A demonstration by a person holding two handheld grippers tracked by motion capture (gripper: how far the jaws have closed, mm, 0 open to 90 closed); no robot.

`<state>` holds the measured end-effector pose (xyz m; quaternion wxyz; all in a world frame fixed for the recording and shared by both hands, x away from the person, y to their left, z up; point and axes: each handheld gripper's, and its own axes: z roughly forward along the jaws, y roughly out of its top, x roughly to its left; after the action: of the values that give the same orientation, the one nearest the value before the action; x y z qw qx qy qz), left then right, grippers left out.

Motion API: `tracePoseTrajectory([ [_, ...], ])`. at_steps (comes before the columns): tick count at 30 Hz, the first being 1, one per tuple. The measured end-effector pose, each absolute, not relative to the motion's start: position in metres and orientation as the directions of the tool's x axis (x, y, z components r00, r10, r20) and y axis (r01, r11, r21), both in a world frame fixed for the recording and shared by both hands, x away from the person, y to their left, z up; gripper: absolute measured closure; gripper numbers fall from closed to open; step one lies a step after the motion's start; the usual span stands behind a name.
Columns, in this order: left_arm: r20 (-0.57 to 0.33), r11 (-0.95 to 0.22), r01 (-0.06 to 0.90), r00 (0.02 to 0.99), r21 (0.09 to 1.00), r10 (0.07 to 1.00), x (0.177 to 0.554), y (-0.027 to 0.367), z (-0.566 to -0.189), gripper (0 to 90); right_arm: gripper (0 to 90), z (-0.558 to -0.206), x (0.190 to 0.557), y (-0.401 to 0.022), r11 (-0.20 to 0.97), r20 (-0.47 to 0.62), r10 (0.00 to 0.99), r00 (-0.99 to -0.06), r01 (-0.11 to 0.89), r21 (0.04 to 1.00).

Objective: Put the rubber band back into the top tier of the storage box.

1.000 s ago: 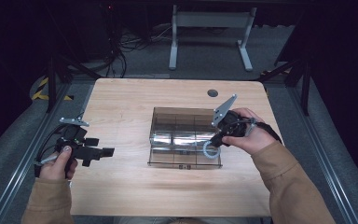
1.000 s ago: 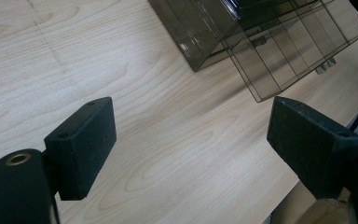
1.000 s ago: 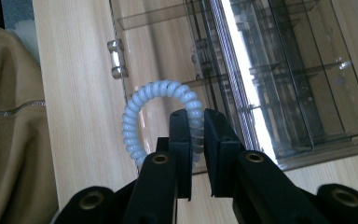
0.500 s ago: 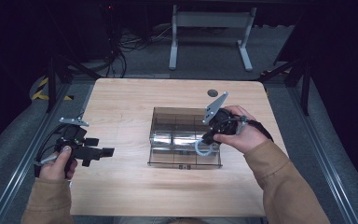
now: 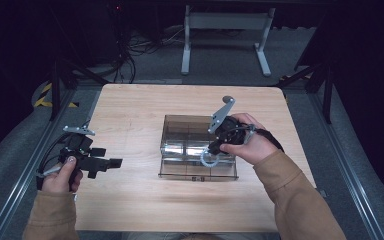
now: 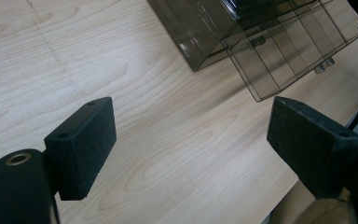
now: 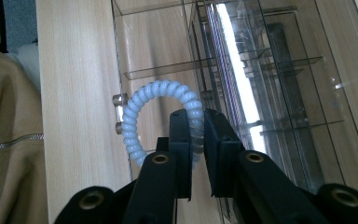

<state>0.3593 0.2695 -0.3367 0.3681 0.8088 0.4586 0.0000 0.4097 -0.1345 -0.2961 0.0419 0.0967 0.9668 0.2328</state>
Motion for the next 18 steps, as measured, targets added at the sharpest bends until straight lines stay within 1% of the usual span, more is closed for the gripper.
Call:
tracePoseTrajectory([
  [1,-0.338,-0.308,0.742,0.579,0.596,0.742,0.359,0.27,-0.337,16.2,83.0,-0.297,0.409,-0.133,0.873,-0.03,0.216,-0.976,0.179,0.454],
  [2,-0.339,-0.307,0.741,0.58,0.597,0.741,0.359,0.27,-0.337,16.2,83.0,-0.298,0.41,-0.132,0.873,-0.035,0.206,-0.978,0.168,0.458],
  [14,-0.338,-0.308,0.741,0.58,0.597,0.742,0.359,0.27,-0.337,16.2,83.0,-0.311,0.413,-0.118,0.875,-0.041,0.206,-0.978,0.165,0.456],
  [18,-0.339,-0.308,0.741,0.58,0.597,0.74,0.359,0.27,-0.337,16.2,83.0,-0.316,0.414,-0.115,0.878,-0.031,0.219,-0.975,0.183,0.442],
])
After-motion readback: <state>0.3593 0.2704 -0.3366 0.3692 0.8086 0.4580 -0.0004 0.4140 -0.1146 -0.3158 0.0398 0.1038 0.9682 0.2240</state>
